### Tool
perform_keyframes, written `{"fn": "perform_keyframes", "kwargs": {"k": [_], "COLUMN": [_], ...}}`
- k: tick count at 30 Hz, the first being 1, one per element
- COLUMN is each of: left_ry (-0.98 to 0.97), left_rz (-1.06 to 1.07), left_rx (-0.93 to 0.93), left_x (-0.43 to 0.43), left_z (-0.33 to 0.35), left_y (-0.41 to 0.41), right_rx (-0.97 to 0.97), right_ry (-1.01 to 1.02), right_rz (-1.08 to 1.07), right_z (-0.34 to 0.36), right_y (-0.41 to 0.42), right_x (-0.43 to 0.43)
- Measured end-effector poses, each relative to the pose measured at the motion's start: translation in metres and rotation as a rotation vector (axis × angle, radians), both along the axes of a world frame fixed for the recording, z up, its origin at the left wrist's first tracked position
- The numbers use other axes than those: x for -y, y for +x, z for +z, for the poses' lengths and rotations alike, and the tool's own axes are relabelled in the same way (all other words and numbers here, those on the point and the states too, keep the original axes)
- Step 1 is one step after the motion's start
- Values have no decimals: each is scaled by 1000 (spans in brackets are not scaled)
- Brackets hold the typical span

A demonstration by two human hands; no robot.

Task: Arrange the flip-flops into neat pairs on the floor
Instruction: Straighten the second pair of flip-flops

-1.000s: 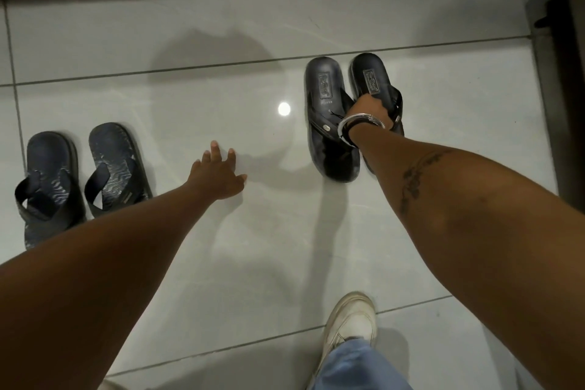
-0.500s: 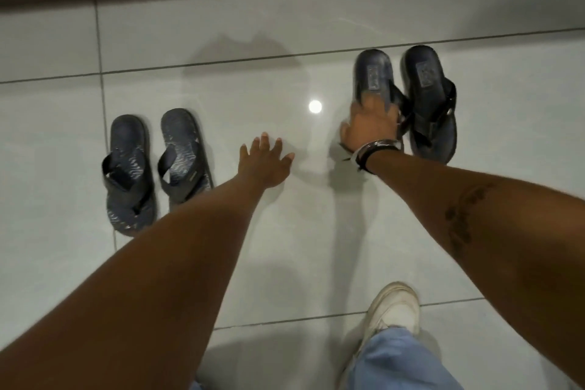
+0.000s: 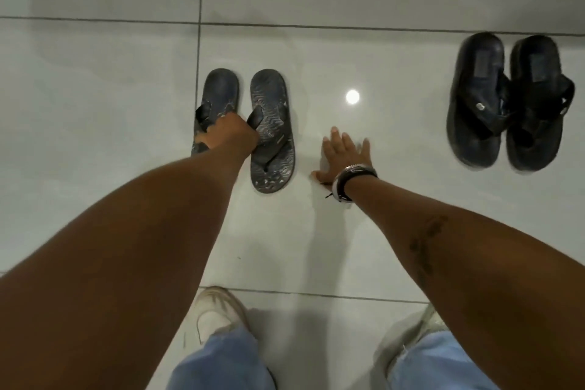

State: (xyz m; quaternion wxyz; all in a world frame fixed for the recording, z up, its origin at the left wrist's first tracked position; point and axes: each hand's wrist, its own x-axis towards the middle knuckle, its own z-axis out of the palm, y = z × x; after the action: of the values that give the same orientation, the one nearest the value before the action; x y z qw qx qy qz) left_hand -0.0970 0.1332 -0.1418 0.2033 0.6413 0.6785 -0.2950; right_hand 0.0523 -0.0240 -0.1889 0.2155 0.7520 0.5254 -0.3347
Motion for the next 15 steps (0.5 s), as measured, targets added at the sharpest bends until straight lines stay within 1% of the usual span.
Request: {"fn": "perform_keyframes", "kwargs": {"k": [2, 4, 8, 15], "left_ry": [25, 91, 132, 154], "left_rz": [-36, -83, -70, -36], "left_rx": [60, 95, 146, 134], "left_x": [-1, -4, -20, -80], "left_z": [-6, -9, -7, -1], "left_y": [-2, -1, -8, -33], "right_rx": [17, 20, 15, 14], "right_ry": [-13, -43, -54, -68], "right_rz": [47, 71, 9, -92], "right_z": [-2, -1, 0, 1], "right_y": [5, 7, 1, -14], "right_x": [0, -3, -6, -10]}}
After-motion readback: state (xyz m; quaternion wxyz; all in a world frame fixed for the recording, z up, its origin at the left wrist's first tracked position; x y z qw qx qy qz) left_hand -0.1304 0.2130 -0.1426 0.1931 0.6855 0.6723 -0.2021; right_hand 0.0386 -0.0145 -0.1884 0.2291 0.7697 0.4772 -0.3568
